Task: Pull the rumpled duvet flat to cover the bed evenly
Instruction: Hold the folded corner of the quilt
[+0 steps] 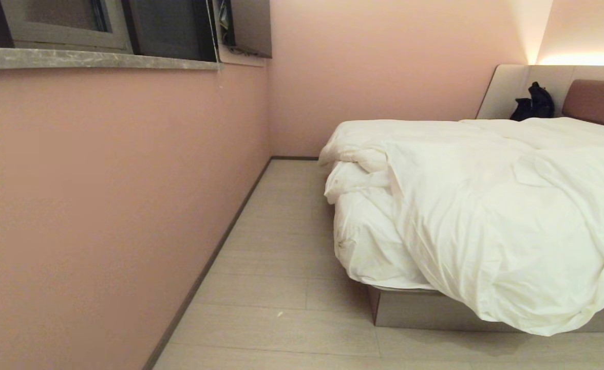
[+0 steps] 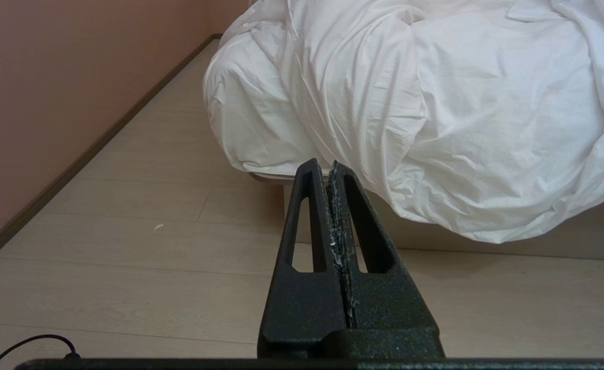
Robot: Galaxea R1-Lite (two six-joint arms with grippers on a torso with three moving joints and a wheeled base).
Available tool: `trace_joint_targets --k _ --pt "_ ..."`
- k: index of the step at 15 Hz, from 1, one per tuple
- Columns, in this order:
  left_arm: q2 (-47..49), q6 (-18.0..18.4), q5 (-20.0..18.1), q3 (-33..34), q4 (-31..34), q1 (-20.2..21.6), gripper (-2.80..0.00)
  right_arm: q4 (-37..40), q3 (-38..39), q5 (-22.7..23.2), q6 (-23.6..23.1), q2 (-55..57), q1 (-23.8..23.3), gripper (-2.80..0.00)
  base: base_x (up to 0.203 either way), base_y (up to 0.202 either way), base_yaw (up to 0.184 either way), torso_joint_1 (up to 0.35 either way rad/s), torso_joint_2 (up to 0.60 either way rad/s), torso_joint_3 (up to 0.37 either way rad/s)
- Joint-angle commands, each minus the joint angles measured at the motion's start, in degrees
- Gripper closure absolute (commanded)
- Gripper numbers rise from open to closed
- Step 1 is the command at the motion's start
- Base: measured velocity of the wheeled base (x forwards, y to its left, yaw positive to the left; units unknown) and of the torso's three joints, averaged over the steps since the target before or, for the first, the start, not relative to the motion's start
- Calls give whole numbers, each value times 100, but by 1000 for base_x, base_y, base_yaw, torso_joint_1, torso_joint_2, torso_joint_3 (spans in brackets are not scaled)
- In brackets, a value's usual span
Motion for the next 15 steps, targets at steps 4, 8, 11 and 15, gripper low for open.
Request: trace_joint_targets --k 4,8,11,15 --pt "0 -10 -2 0 5 0 0 0 0 2 -2 7 0 0 0 0 0 0 0 0" --pt "0 -6 -2 0 0 0 0 0 0 1 -2 7 0 0 0 0 0 0 0 0" --pt "0 -15 -2 0 0 0 0 0 0 6 -2 7 0 0 0 0 0 0 0 0" --pt "0 3 1 0 0 0 0 0 0 0 -10 7 0 0 0 0 0 0 0 0"
